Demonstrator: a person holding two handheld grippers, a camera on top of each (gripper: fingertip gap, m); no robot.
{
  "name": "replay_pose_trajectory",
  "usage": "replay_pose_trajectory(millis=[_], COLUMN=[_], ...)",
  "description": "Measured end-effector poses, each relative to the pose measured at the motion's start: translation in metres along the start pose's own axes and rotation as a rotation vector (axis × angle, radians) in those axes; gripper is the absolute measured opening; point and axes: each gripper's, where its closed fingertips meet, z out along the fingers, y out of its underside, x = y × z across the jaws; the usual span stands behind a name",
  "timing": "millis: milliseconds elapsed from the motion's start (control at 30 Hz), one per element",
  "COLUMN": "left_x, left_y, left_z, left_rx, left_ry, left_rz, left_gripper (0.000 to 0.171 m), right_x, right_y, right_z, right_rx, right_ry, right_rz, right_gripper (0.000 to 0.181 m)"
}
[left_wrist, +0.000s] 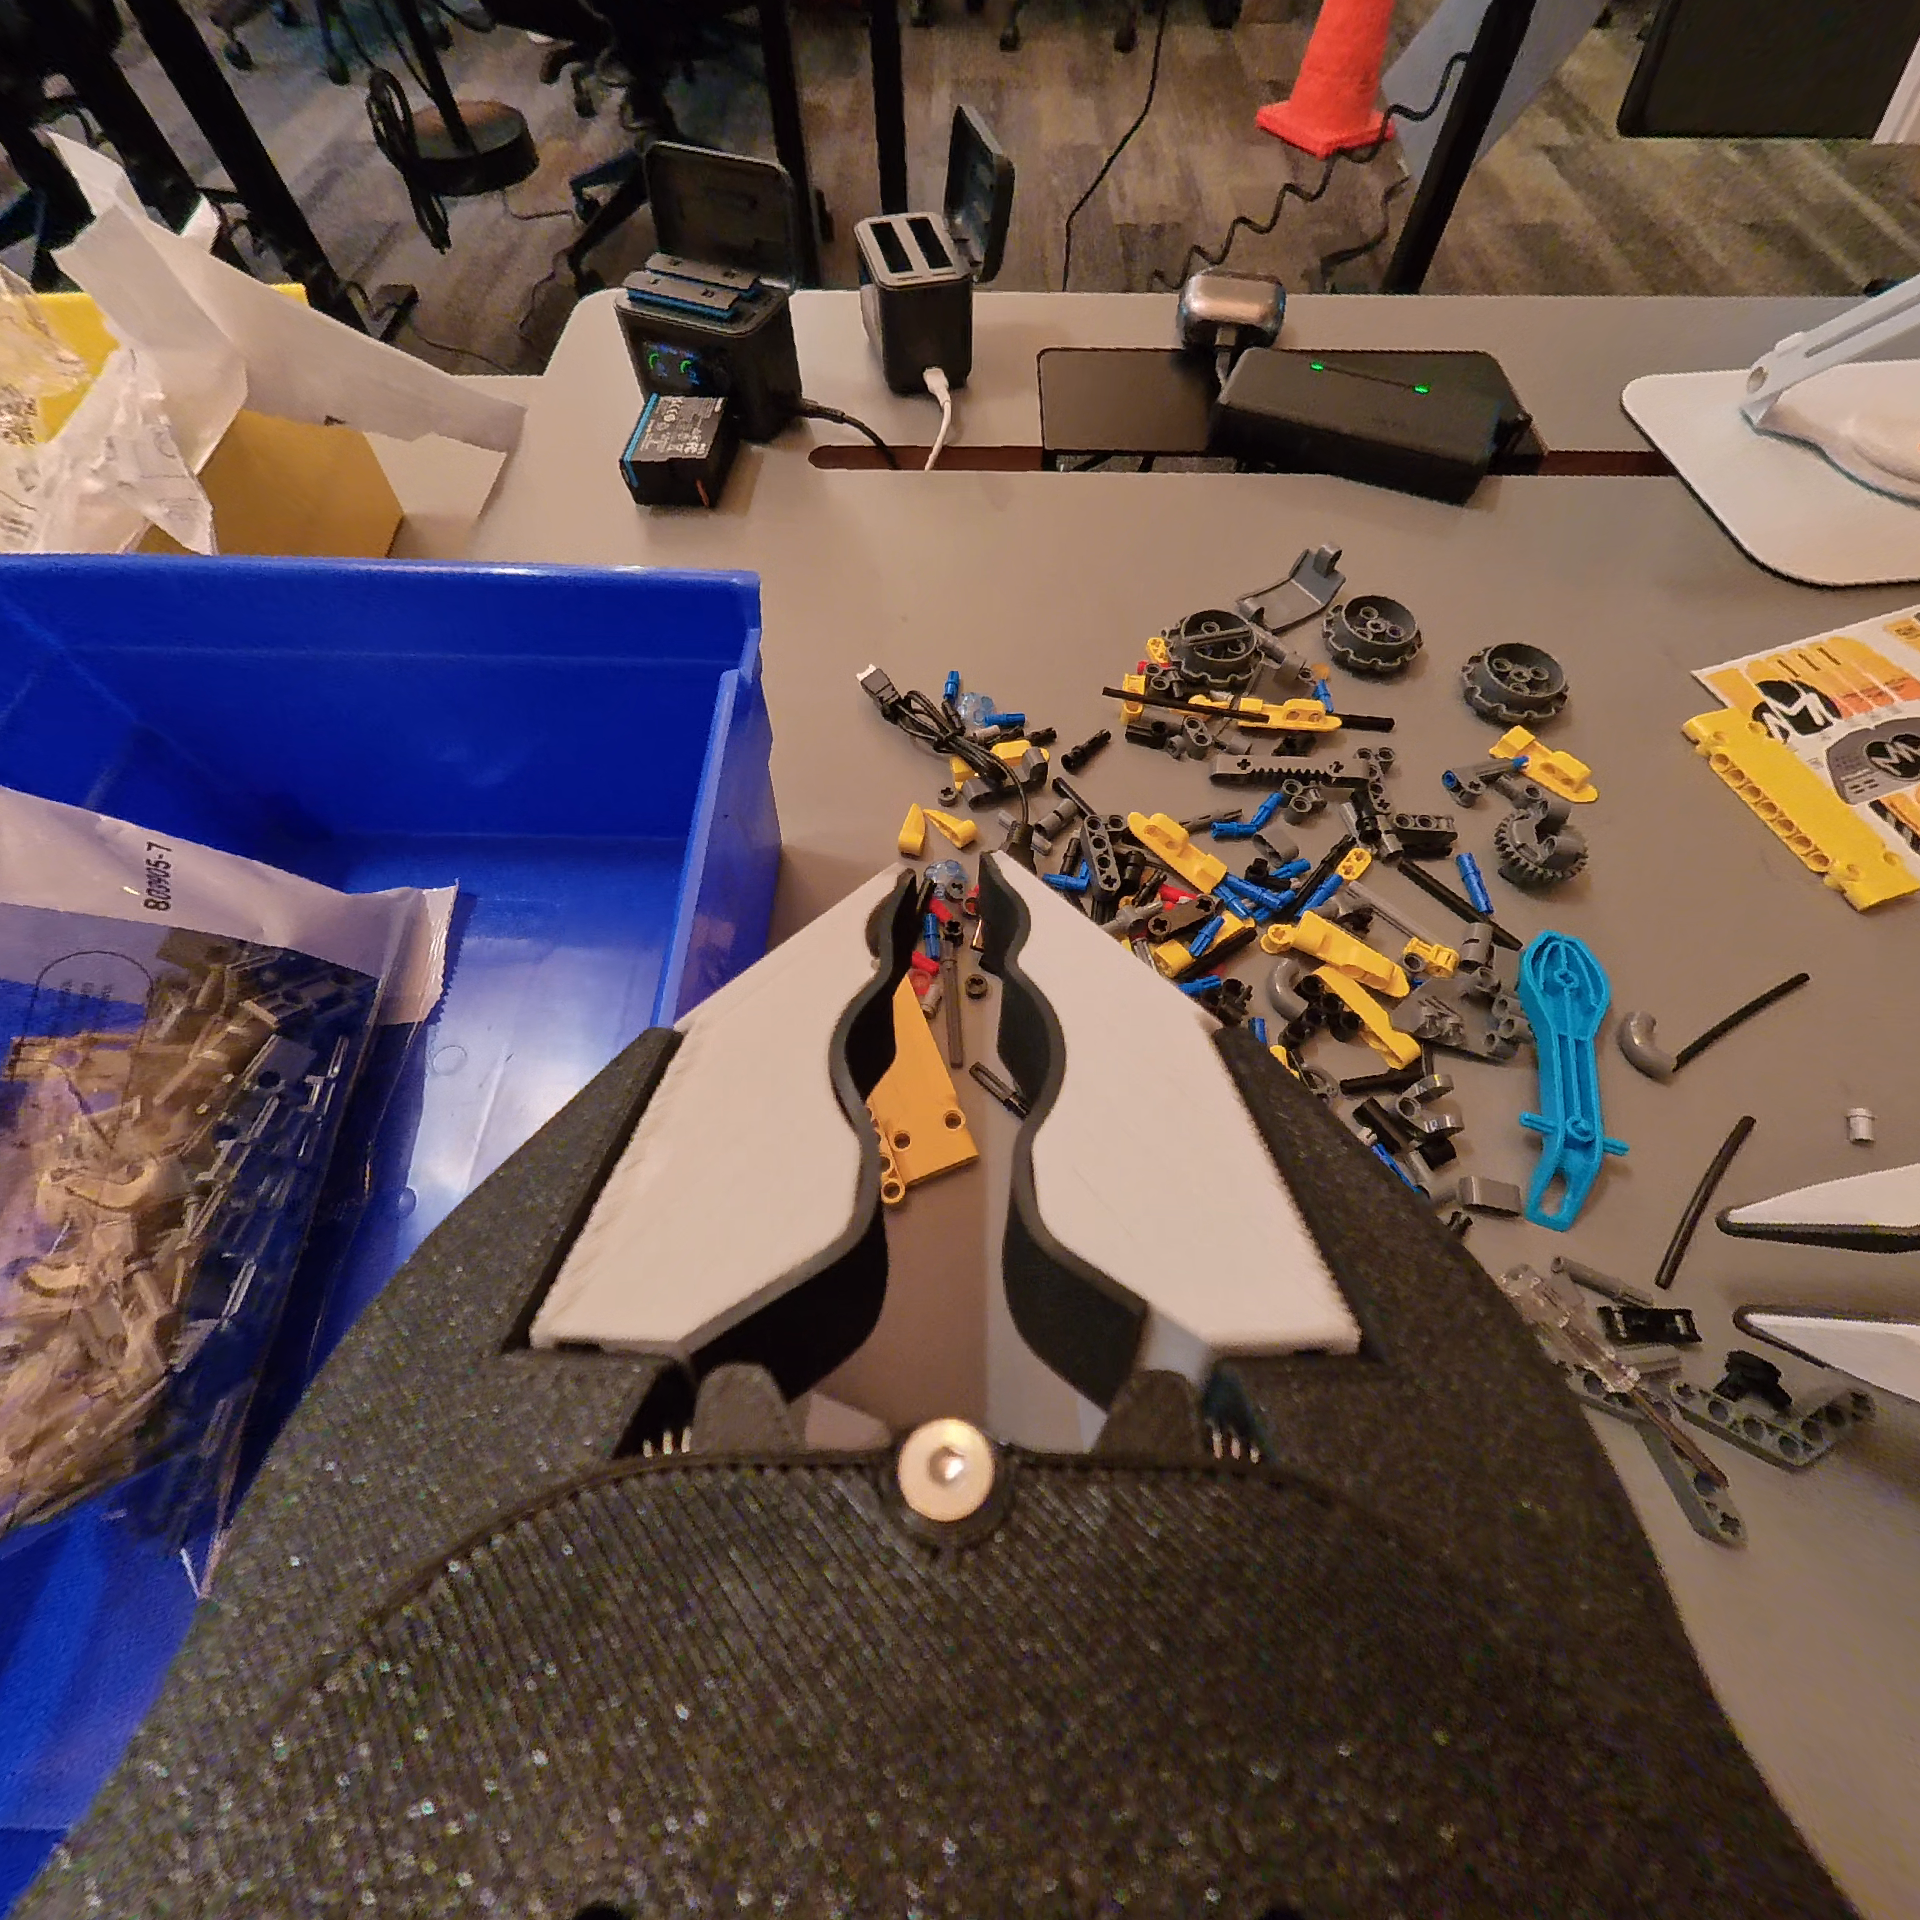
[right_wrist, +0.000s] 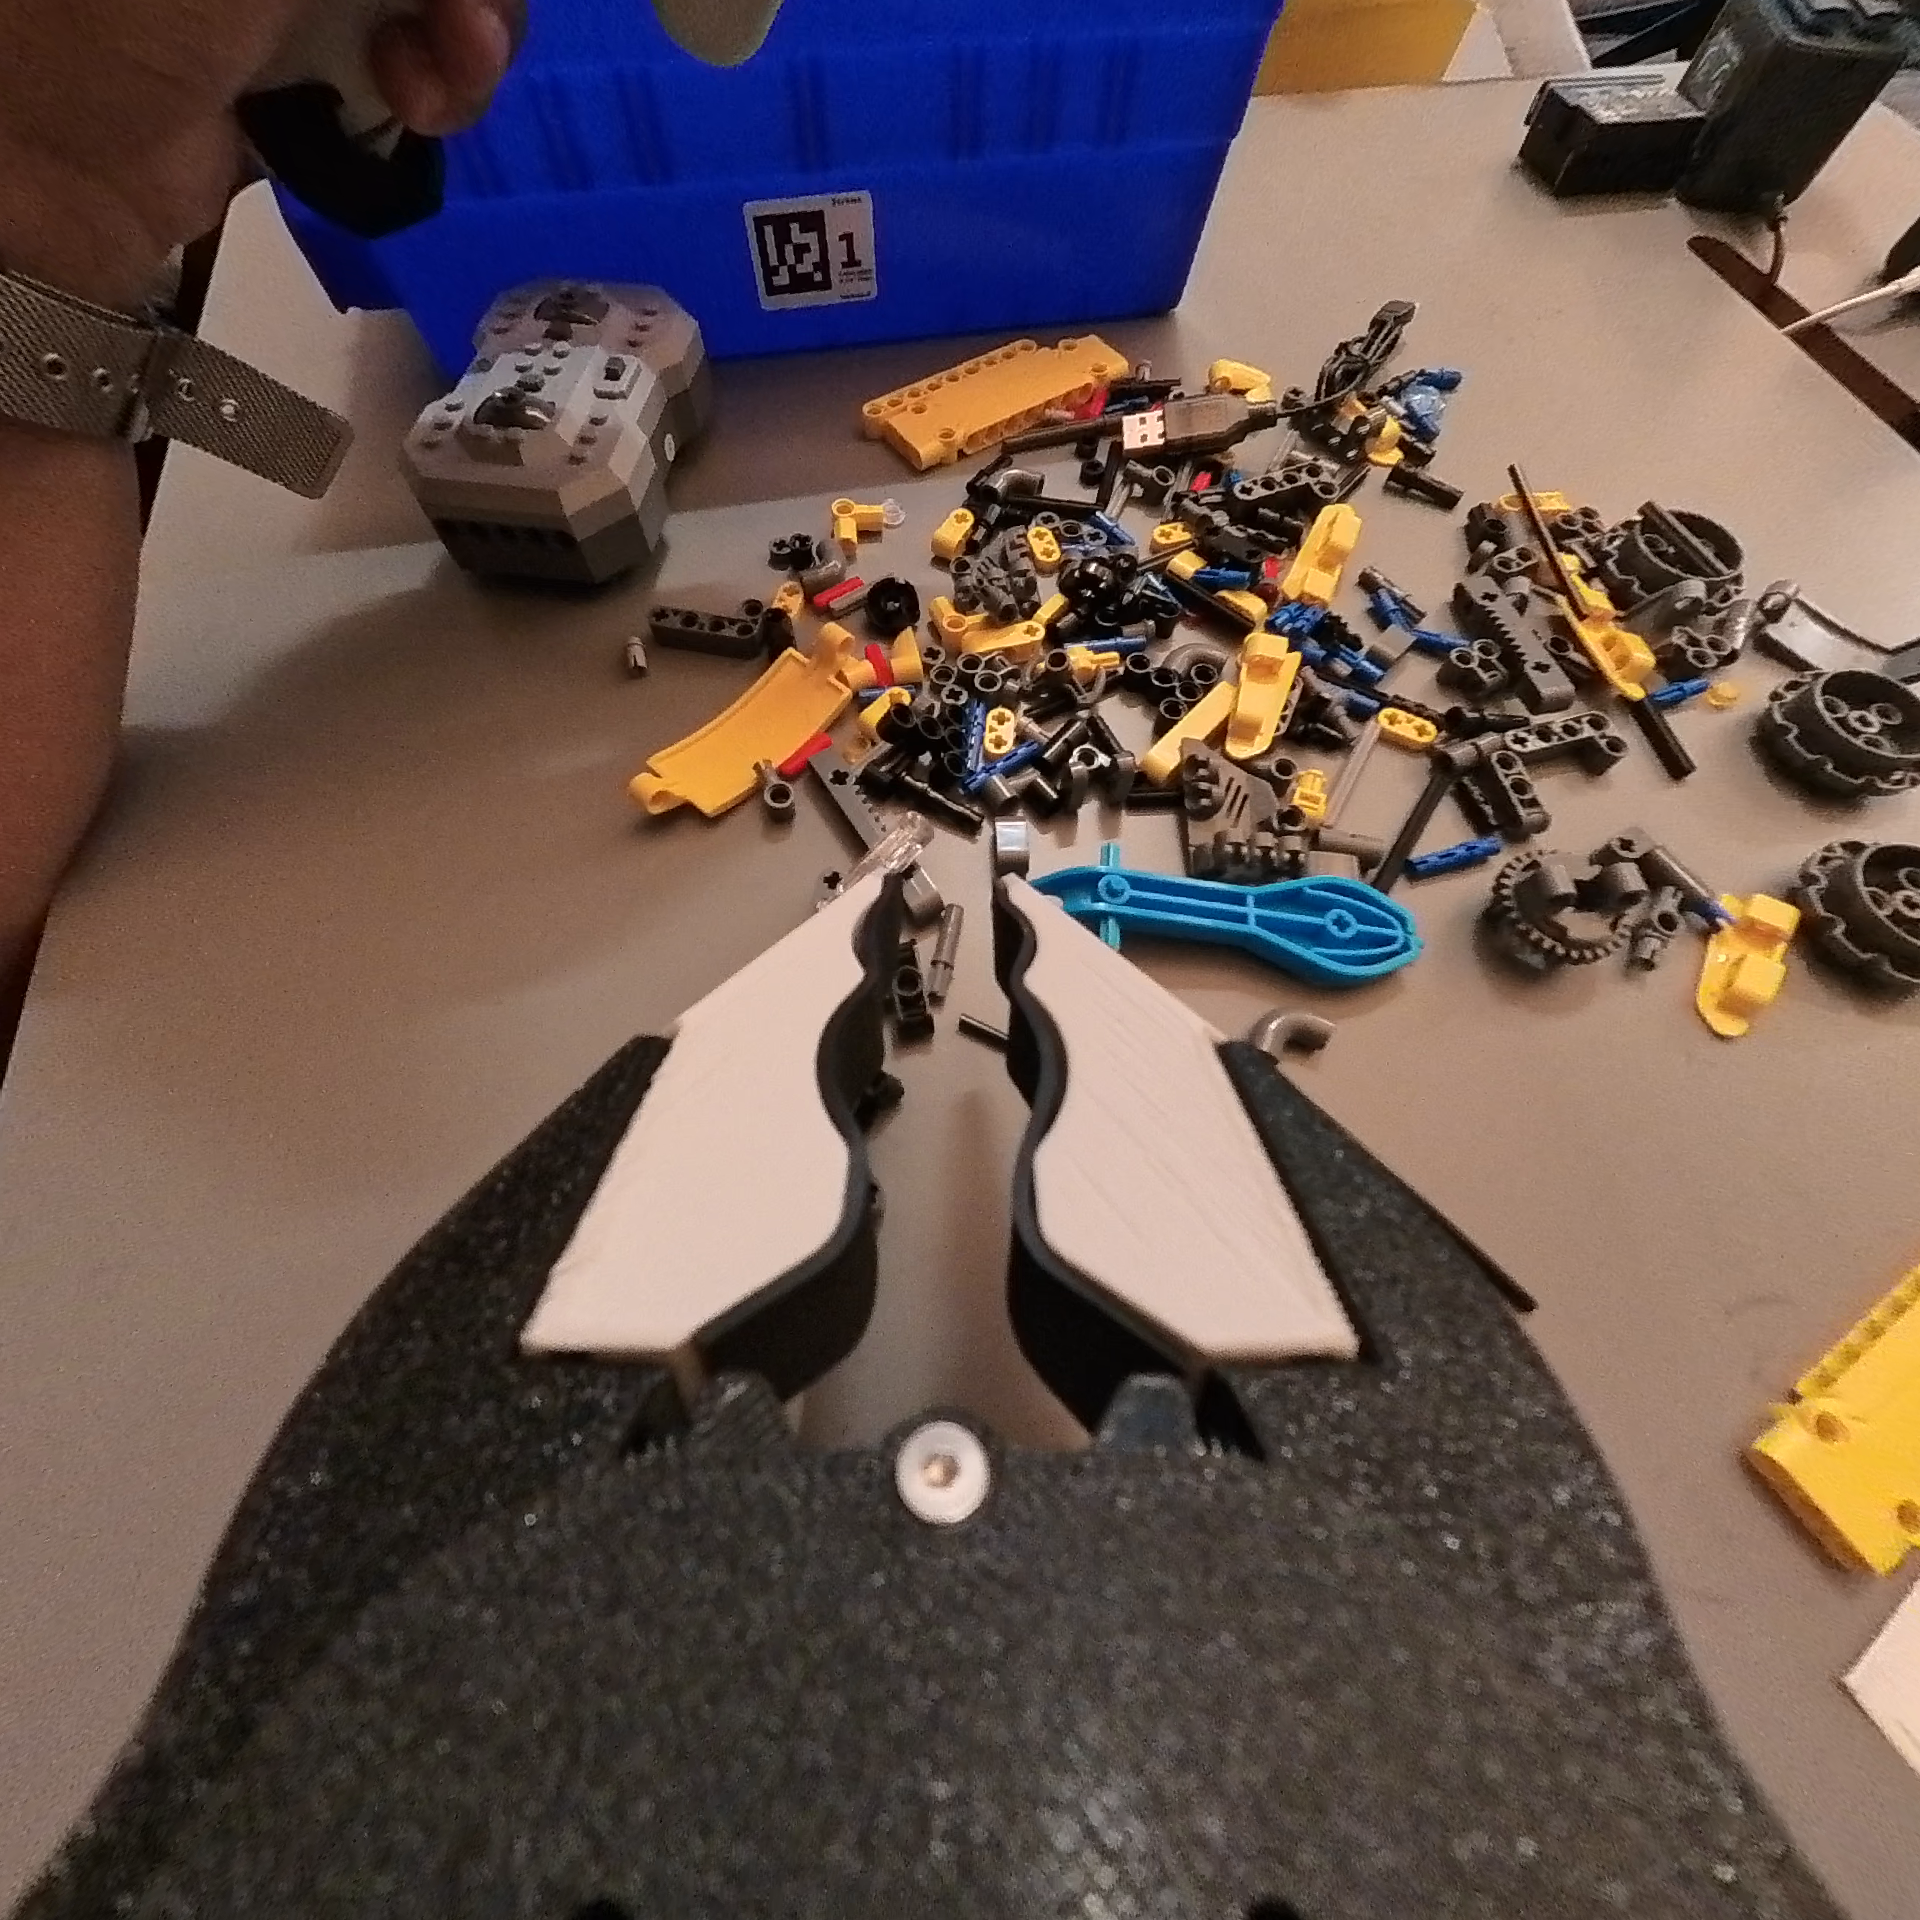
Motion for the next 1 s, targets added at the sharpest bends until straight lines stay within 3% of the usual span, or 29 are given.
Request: replay_pose_trajectory(millis=[200,333,467,633,867,1000], left_x=[-0.003,-0.006,-0.003,-0.004,-0.012,-0.005], left_y=[-0.002,-0.006,-0.010,-0.011,-0.008,-0.014], left_z=[-0.003,-0.010,-0.013,-0.014,-0.010,-0.009], left_rx=[0.011,0.037,0.057,0.068,0.071,0.100], left_ry=[-0.009,-0.010,0.012,0.008,0.006,0.013], left_rz=[0.002,-0.009,-0.020,-0.013,-0.033,-0.008], left_gripper=[0.012,0.011,0.012,0.012,0.011,0.009], right_x=[-0.001,-0.002,-0.008,-0.010,0.008,0.046], right_y=[-0.009,-0.032,-0.063,-0.090,-0.086,-0.062], right_z=[0.002,0.006,0.017,0.047,0.080,0.095], right_rx=[0.030,0.051,0.060,0.043,-0.074,-0.210], right_ry=[-0.017,-0.026,-0.059,-0.110,-0.007,0.188], right_rz=[0.042,0.042,0.001,-0.002,-0.075,-0.207], right_gripper=[0.019,0.019,0.004,0.008,0.014,0.002])
